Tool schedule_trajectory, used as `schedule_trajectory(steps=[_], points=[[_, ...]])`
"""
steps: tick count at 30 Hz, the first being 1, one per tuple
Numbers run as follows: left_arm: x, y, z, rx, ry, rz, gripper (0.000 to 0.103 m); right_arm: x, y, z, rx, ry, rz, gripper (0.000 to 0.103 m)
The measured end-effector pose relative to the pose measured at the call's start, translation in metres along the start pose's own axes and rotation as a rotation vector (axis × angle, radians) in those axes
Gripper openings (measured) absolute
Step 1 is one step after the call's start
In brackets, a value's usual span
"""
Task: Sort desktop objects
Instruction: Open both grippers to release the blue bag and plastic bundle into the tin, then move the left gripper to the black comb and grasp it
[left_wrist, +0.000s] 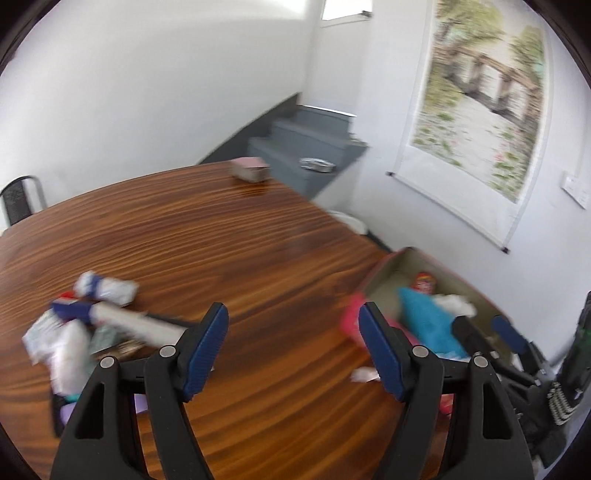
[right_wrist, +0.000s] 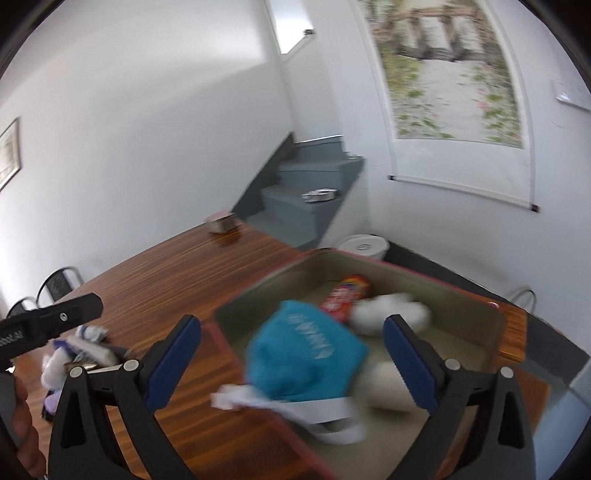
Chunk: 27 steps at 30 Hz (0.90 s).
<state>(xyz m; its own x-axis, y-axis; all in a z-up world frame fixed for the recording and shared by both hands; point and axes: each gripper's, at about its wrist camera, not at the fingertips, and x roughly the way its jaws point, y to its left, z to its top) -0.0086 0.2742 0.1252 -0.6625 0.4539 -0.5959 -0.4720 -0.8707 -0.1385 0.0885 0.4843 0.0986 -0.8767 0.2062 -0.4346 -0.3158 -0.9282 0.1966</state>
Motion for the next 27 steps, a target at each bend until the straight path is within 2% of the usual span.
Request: schedule_trajectory(steps=[7,12,15,16,21,27], points=[[-0.037,0.078,-0.031,-0.065,-0.006,0.189,0.076,0.007,0.059,-0.009,-0.060,0.039,0.129,0.101],[-0.055,0.147,-0.058,-0.153,0.018,0.304,0.076,0.008,0.102,-0.014,-0.108,0.082,0.231,0.101],[-0.058,0.182,-0.075,-0.198,0.047,0.419,0.076,0.012,0.130,-0.021,-0.161,0.111,0.276,0.101],[-0.058,0.188,-0.079,-0.205,0.057,0.435,0.076,0.013,0.138,-0.023,-0.181,0.121,0.284,0.101],[-0.046,0.213,-0.093,-0.223,0.113,0.428,0.076,0.019,0.173,-0.037,-0.247,0.176,0.355,0.101],[-0.021,0.216,-0.094,-0.179,0.160,0.402,0.076,0.032,0.184,-0.052,-0.286,0.217,0.360,0.101]])
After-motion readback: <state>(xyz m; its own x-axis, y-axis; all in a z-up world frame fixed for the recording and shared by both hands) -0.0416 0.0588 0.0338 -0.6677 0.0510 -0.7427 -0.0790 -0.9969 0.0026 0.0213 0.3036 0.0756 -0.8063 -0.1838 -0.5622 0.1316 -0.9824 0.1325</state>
